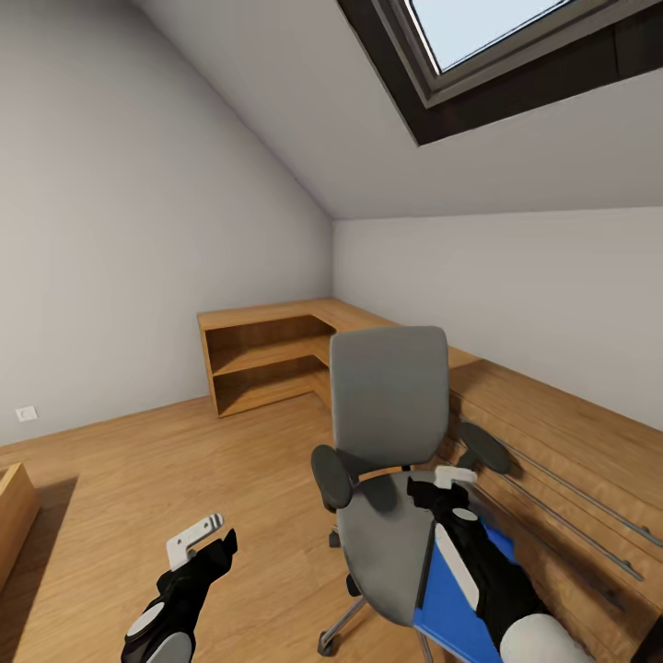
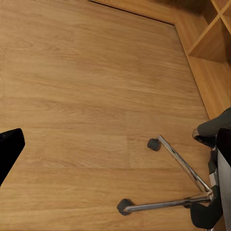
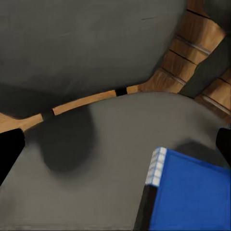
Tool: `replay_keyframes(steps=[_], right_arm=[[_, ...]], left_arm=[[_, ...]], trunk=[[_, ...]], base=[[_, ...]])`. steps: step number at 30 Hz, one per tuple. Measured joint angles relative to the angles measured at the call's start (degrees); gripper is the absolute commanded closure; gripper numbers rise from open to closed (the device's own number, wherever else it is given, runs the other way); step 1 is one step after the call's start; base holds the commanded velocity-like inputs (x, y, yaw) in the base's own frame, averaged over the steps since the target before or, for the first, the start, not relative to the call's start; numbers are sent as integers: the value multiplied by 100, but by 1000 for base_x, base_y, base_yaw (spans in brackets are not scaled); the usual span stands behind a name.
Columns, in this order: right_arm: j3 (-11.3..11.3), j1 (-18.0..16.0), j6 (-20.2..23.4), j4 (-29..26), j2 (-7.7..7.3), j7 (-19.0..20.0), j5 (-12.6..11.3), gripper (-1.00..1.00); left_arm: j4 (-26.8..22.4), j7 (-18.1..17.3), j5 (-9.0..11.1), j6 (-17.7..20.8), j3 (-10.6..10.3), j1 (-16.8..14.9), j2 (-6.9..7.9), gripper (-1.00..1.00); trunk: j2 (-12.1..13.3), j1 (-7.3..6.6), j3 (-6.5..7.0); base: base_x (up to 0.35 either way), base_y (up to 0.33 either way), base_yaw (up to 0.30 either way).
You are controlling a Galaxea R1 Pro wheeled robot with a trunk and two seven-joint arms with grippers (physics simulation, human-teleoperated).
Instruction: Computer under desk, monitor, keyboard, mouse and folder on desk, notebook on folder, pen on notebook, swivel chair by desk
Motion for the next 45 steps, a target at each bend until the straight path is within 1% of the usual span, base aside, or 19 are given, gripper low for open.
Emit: replay_keyframes(steps=[1, 3, 4, 6, 9, 19, 31, 32, 33, 37, 42, 45], right_arm=[[0, 252, 237, -490, -19, -33, -7, -100], [0, 490, 398, -905, -31, -98, -13, -100], [1, 660, 499, -1201, -39, -179, -24, -100], [4, 814, 577, -1468, -43, -278, -39, -100], [7, 909, 606, -1600, -43, -330, -49, -100], [5, 972, 620, -1665, -33, -372, -55, -100], [36, 975, 495, -1671, 9, -370, -69, -100], [36, 975, 494, -1672, 9, -373, -69, -100], [30, 976, 381, -1657, 8, -379, -71, -100], [27, 976, 349, -1641, 8, -376, -72, -100], [14, 975, 341, -1637, 0, -380, -72, -100], [6, 975, 321, -1637, 3, -380, -71, -100]], left_arm=[[0, 0, -1, -1, -1, 0, 1, -100], [0, 0, -1, -2, -1, 0, 1, -100], [0, 2, -1, -2, -2, 0, 1, -100], [0, 2, -2, -3, -2, 0, 1, -100], [0, 2, -2, -3, -2, 0, 1, -100], [0, 6, -2, -3, -2, 0, 2, -100], [0, 8, -2, -6, -2, 0, 2, -100], [0, 11, -2, -8, -2, 0, 2, -100], [0, 16, 6, -12, -4, -1, 1, -100], [0, 19, 7, -15, -4, -1, 1, -100], [-1, 19, 7, -18, -2, 0, 1, -100], [0, 18, 20, -4, -8, 0, -11, -100]], trunk=[[0, 0, 0], [0, 0, 0], [0, 0, 0], [0, 0, 0], [0, 0, 0], [0, 0, 0], [0, 0, 0], [0, 0, 0], [0, 2, 0], [1, 3, 0], [1, 3, 0], [1, 3, 0]], base=[[0, 0, 0], [0, 0, 0], [0, 0, 0], [0, 0, 0], [0, 0, 0], [0, 0, 0], [0, 0, 0], [-207, 193, -169], [-215, 201, -189], [-236, 220, -167], [-243, 222, -24], [-270, 59, -10]])
